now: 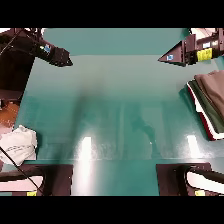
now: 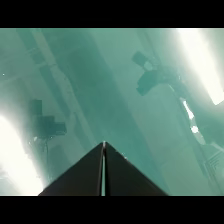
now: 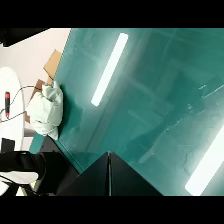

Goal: Fold the shirts.

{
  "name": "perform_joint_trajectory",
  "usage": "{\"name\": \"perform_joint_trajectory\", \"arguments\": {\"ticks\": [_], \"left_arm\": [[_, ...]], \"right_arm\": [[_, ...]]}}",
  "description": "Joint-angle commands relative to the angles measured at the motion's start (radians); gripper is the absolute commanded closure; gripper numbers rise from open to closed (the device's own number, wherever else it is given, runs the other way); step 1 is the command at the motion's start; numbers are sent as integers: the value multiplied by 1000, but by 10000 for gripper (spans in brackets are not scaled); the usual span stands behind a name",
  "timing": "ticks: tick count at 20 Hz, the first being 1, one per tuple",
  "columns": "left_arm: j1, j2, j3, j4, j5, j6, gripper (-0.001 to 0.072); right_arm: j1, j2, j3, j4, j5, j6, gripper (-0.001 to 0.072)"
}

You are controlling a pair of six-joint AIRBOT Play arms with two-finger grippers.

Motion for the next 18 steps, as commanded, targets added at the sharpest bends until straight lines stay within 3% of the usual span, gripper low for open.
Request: {"name": "perform_joint_trajectory", "arguments": {"ticks": [1,10,15,18], "left_arm": [[0,0,0,0,0,0,681],[0,0,0,0,0,0,681],[0,0,3,-21,63,-14,682],[0,52,-15,138,-70,-93,684]], "right_arm": [[-2,0,0,0,-1,0,695],[-2,0,0,0,11,-15,695],[-2,0,0,0,37,-32,695],[-1,1,0,1,70,-83,695]]}}
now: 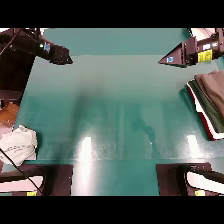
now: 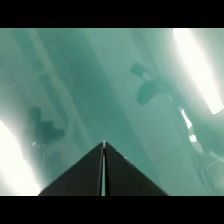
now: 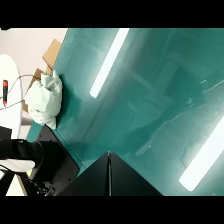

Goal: Fold the shirts.

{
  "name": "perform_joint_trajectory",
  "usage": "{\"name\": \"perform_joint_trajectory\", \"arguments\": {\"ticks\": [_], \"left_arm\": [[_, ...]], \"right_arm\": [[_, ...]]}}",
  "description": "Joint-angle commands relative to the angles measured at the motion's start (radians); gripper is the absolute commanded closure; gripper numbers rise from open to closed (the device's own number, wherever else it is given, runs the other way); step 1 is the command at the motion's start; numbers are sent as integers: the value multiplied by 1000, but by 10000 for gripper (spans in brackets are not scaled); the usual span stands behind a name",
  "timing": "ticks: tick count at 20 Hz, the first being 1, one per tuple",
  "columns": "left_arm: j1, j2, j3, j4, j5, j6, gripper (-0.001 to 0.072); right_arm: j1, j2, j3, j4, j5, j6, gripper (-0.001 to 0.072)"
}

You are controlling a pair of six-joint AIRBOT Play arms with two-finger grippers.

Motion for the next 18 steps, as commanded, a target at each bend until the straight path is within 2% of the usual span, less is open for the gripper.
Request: {"name": "perform_joint_trajectory", "arguments": {"ticks": [1,5,8,9,10,11,18], "left_arm": [[0,83,-51,187,-89,-75,684],[0,336,-389,576,-136,-179,681],[0,533,-717,776,-145,-282,677],[0,583,-808,809,-143,-301,470],[0,627,-896,838,-137,-345,192],[0,655,-969,856,-131,-381,145],[0,670,-1305,869,10,-500,145]], "right_arm": [[0,5,0,-2,40,-48,695],[0,11,0,-16,61,-73,695],[0,11,0,-26,69,-92,695],[0,11,0,-26,70,-93,695],[0,11,0,-26,71,-109,695],[0,11,0,-26,71,-118,695],[2,10,0,-26,71,-125,695]]}}
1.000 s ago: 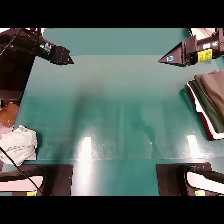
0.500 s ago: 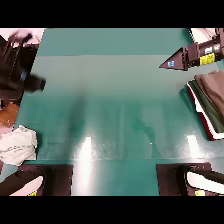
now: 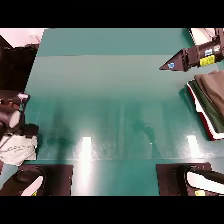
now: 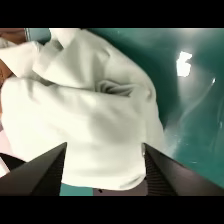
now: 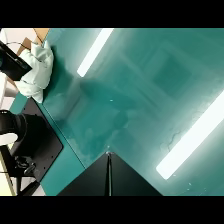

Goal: Fold the shirts.

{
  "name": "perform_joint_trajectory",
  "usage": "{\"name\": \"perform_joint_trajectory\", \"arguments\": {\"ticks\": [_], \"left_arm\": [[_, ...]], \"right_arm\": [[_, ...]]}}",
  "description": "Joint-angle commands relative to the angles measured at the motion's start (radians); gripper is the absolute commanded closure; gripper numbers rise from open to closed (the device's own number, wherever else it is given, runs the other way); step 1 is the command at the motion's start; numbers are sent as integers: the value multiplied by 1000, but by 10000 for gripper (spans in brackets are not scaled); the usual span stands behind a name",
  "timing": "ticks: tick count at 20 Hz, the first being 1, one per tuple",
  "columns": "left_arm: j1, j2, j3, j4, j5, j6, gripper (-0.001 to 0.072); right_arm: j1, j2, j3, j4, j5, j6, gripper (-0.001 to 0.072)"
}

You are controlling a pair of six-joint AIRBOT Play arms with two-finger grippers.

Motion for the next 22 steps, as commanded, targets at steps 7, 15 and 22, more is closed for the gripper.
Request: {"name": "perform_joint_trajectory", "arguments": {"ticks": [7,15,22], "left_arm": [[0,14,-99,26,84,-87,682],[0,13,668,-588,88,268,682],[-2,-131,1034,-1120,110,459,683]], "right_arm": [[2,0,0,0,0,-6,695],[-16,0,0,3,-67,-5,695],[-16,0,18,10,-180,18,695]]}}
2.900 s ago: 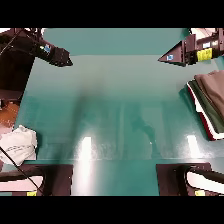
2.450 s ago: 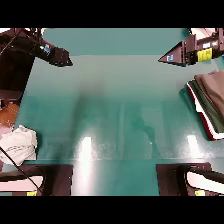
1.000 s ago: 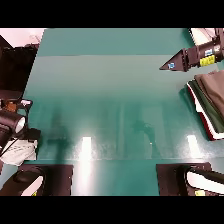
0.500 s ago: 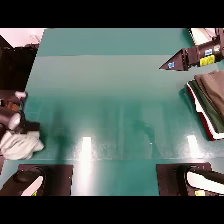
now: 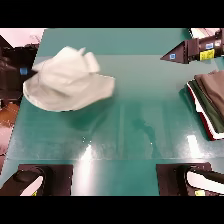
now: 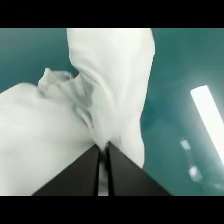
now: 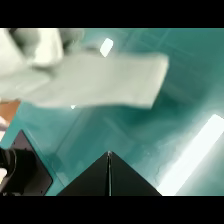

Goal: Fold the shirts.

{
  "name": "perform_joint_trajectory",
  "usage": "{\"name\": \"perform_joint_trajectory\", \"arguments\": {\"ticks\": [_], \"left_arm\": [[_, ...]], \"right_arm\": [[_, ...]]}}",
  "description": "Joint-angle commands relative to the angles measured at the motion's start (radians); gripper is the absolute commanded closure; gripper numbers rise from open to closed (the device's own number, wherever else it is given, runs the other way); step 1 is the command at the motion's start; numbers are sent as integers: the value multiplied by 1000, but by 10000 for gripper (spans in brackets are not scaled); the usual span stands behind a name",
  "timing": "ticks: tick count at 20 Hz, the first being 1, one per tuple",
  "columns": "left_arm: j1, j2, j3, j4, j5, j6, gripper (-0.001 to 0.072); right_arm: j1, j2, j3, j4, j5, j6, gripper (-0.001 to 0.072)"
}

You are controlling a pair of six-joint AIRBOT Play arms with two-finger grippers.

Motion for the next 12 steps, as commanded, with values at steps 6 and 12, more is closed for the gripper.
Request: {"name": "perform_joint_trajectory", "arguments": {"ticks": [6,12], "left_arm": [[-186,-403,237,-260,124,248,682],[-193,-718,237,-214,-2,229,292]], "right_arm": [[0,0,148,-8,-59,18,695],[0,-1,195,-18,-45,18,695]]}}
